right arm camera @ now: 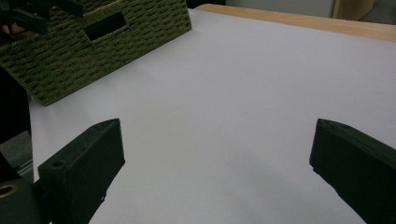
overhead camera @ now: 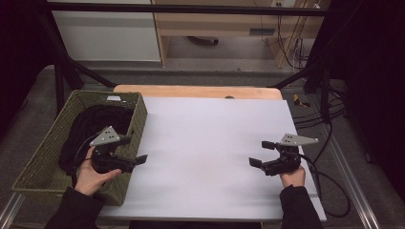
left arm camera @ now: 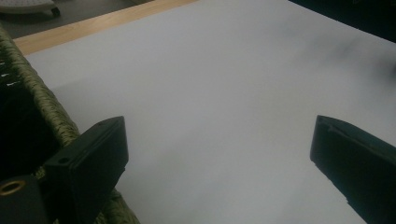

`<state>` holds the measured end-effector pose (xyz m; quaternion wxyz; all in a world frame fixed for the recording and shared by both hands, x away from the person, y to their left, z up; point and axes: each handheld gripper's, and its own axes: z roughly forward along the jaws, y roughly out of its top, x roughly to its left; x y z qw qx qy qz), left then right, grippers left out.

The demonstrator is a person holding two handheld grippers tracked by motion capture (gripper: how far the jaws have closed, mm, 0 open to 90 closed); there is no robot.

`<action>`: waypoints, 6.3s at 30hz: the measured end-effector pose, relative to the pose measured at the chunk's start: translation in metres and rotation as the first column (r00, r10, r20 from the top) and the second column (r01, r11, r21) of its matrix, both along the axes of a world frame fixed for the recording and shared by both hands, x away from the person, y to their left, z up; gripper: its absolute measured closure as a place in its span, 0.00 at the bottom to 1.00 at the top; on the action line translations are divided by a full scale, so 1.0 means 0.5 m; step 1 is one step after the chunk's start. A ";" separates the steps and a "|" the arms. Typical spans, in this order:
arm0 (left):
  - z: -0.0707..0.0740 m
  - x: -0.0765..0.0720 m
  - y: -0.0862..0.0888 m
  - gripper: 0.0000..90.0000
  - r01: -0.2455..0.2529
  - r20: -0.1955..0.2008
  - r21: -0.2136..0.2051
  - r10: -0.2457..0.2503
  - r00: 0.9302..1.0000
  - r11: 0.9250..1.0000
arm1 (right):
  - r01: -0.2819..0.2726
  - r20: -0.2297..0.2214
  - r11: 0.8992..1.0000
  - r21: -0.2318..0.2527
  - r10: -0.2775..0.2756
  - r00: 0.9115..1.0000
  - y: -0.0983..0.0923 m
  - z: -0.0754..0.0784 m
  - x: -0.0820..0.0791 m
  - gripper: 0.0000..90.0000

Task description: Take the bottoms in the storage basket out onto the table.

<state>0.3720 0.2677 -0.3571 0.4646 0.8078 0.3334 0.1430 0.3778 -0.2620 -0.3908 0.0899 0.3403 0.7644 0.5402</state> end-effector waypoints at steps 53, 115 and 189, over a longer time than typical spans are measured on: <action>0.045 -0.004 0.057 0.04 -0.042 -0.002 0.028 0.042 0.999 0.999 | -0.006 -0.008 1.000 -0.014 0.006 1.000 0.001 -0.003 0.001 0.04; -0.037 0.052 0.276 0.05 -0.430 -0.022 0.267 0.452 0.892 0.862 | -0.010 -0.025 0.999 -0.033 0.009 1.000 0.005 -0.010 0.005 0.04; -0.062 0.028 0.312 0.98 -0.410 -0.143 0.425 0.507 0.850 0.807 | -0.005 -0.049 0.999 -0.032 0.004 0.999 0.001 -0.022 0.009 0.04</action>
